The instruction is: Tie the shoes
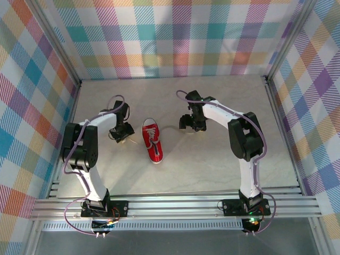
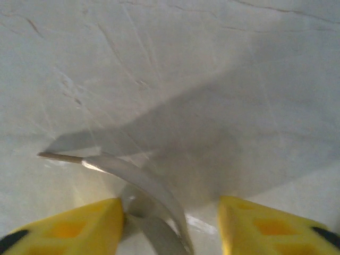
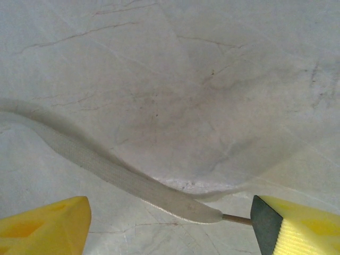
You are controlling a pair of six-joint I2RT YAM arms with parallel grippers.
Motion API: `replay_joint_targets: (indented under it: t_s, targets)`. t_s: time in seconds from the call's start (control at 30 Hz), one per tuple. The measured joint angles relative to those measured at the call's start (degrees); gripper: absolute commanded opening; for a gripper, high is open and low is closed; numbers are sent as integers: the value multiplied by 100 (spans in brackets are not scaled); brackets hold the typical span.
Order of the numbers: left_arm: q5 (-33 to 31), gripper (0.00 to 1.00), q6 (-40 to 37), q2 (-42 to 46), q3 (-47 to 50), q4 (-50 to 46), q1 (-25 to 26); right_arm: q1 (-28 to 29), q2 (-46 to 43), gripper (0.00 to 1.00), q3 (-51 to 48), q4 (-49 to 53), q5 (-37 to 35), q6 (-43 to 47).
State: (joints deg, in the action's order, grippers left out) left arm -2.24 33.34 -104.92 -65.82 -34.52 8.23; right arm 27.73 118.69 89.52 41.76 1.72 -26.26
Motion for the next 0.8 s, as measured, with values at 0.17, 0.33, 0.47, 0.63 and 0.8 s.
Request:
replay_joint_targets:
  t_s: [0.17,0.33,0.47,0.63,0.8]
  targets:
    - [22,4,-197,-17,-13,79,-15,-37,227,81,142,55,31,-142]
    - [0,2,-463,39,-26,7,-15,-50,315,78,208,105,31,-212]
    - [20,0,-737,306,-122,-136,-13,-52,341,75,227,129,17,-291]
    - [184,0,-1019,890,-549,-144,9,-4,348,71,243,146,-76,-323]
    - [380,0,-1187,1285,-1036,-76,216,90,348,50,212,120,-166,-334]
